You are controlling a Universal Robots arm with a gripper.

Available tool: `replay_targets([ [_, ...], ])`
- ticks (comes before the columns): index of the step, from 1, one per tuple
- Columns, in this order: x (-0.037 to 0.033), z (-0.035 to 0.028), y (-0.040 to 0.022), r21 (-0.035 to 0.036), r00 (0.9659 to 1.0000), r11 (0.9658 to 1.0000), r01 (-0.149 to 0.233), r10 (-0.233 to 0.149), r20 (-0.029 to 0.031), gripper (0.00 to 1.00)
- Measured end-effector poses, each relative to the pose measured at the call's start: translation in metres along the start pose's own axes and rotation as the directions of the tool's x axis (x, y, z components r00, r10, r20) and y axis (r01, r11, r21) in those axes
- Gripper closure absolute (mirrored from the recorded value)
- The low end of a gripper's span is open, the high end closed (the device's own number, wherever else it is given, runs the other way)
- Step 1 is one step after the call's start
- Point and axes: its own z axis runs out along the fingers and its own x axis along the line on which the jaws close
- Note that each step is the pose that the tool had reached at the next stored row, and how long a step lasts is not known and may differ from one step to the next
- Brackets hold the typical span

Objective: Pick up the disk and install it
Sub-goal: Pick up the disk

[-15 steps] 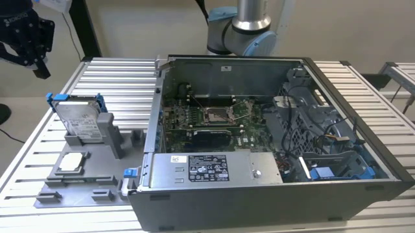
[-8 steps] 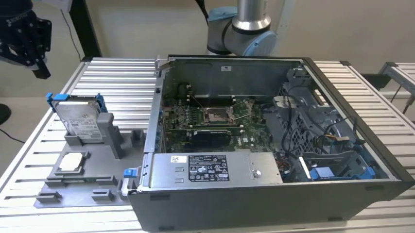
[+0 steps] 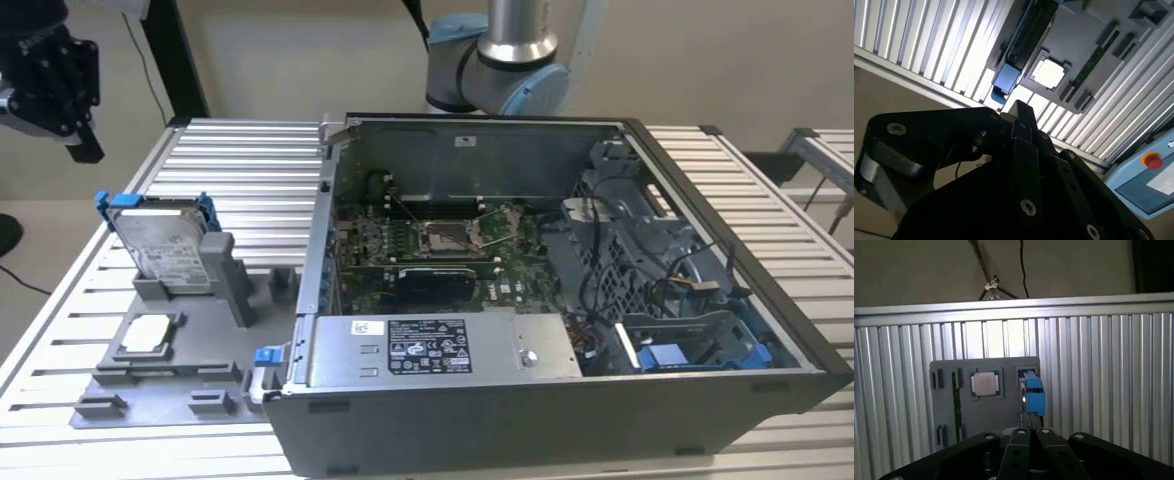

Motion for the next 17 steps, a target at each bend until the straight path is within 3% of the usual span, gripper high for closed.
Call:
replay_targets([
  [3,0.0,0.0002,0.0,-0.0008,0.9985,0.9985,0.054,-0.054,-0.001,1.0],
  [8,0.0,0.0005,0.0,-0.0019,0.992,0.992,0.126,-0.126,-0.0022,1.0],
  [12,0.0,0.0005,0.0,-0.0021,0.9919,0.9919,0.127,-0.127,-0.0023,1.0],
  [17,0.0001,0.0012,-0.0001,-0.0014,0.9964,0.9964,0.084,-0.084,-0.0016,1.0],
])
